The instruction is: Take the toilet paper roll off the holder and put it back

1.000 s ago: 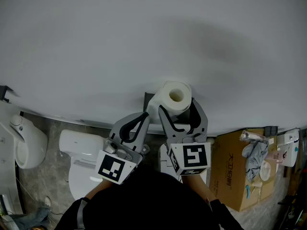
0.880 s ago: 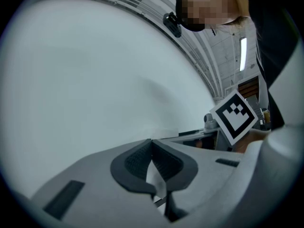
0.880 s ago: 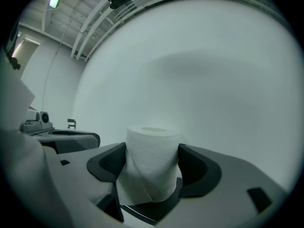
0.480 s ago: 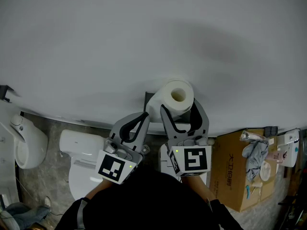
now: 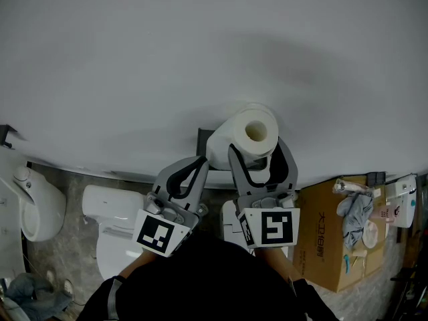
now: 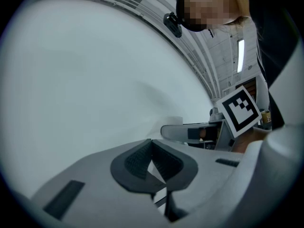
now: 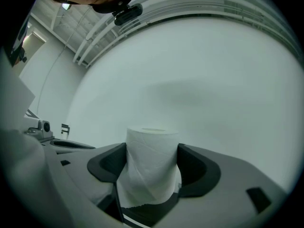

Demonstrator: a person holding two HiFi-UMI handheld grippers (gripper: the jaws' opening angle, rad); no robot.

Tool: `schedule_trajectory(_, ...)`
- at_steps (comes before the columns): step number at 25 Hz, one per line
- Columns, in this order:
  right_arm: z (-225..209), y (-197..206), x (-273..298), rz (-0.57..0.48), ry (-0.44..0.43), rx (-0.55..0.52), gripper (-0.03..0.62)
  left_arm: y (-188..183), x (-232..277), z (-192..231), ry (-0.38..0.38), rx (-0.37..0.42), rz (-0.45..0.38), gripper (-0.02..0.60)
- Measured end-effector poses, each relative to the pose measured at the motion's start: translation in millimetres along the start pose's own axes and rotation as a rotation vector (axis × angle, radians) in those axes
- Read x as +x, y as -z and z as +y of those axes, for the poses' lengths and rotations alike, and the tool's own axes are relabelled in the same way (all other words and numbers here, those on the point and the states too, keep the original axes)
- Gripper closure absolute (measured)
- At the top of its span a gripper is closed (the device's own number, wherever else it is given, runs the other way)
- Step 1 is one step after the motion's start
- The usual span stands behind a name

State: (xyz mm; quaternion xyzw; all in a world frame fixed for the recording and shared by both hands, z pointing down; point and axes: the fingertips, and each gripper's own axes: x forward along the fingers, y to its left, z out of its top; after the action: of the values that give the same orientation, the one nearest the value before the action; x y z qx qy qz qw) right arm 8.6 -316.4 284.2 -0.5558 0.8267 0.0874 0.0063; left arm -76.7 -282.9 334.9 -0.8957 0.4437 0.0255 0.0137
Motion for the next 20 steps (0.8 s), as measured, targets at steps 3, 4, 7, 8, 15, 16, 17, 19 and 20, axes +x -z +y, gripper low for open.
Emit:
schedule_trajectory(3, -4.4, -4.1, -3.5, -0.006, 0.020, -0.006, 0.247, 0.3, 1.7, -1.7, 0.014, -0.002, 0.001, 0.575)
schedule_trajectory(4, -6.0, -5.1, -4.9, -0.008, 0.027, -0.007, 0.247, 0.4, 2.2, -2.4, 0.019, -0.003, 0.001, 0.575)
schedule_trajectory(7, -10.6, -7.0, -9.0, -0.005, 0.052, -0.008, 0.247, -0.2, 3.1, -3.5, 0.033, -0.002, -0.004, 0.575)
schedule_trajectory(8, -12.6, -7.5, -10.5, -0.003, 0.061, -0.010, 0.247, -0.4, 3.6, -4.0, 0.038, -0.002, -0.005, 0.575)
schedule_trajectory(15, -37.8, -14.7, -28.5, -0.003, 0.125, -0.022, 0.247, -3.0, 11.4, -18.7, 0.074, 0.003, -0.012, 0.575)
schedule_trajectory(16, -40.6, -15.4, -30.4, -0.002, 0.133, -0.025, 0.247, -2.8, 12.2, -19.7, 0.077, 0.003, -0.011, 0.575)
schedule_trajectory(17, -43.6, -16.0, -32.0, -0.001, 0.140, -0.028, 0.247, -2.5, 13.4, -20.6, 0.080, 0.002, -0.011, 0.575)
schedule_trajectory(19, -49.2, -17.9, -34.8, 0.000, 0.152, -0.033, 0.247, -2.4, 15.6, -22.2, 0.084, 0.002, -0.010, 0.575)
schedule_trajectory(20, -51.2, -18.8, -36.0, 0.002, 0.157, -0.035, 0.247, -2.4, 16.2, -22.6, 0.085, 0.001, -0.009, 0.575)
